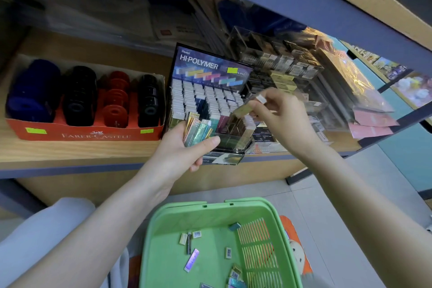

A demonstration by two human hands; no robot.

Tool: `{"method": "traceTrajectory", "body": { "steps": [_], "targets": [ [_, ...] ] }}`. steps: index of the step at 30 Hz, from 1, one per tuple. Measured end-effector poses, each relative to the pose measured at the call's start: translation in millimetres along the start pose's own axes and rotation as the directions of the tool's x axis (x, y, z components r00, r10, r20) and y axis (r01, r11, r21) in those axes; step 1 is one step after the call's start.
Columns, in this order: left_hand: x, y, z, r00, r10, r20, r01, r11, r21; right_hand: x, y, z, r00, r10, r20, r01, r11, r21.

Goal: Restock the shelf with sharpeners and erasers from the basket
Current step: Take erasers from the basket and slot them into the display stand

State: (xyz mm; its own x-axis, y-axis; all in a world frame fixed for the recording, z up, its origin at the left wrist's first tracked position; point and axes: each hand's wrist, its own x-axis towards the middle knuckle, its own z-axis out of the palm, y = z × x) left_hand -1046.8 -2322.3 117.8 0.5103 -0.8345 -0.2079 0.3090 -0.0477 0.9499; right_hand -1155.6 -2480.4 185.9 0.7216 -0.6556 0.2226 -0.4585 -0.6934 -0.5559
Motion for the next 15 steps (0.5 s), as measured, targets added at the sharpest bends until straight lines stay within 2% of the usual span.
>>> {"method": "traceTrajectory", "body": {
  "steps": [4, 10, 15],
  "targets": [
    [0.0, 0.4, 0.0, 1.000, -0.010, -0.009, 0.010, 1.000, -0.006, 14.4, 16.6, 7.7, 0.999, -0.040, 0.032, 0.044, 0.993, -0.107],
    [2.0, -0.5, -1.2, 1.000, -0.019, -0.002, 0.019, 1.000, 0.008, 22.0, 13.4, 13.6, 0.959, -0.253, 0.124, 0.279, 0.914, -0.295],
    [1.5, 0.3, 0.2, 1.000, -0.021, 0.004, 0.021, 1.000, 0.010, 28.3, 14.5, 17.6, 0.952, -0.197, 0.233, 0.276, 0.882, -0.382]
  ]
}}
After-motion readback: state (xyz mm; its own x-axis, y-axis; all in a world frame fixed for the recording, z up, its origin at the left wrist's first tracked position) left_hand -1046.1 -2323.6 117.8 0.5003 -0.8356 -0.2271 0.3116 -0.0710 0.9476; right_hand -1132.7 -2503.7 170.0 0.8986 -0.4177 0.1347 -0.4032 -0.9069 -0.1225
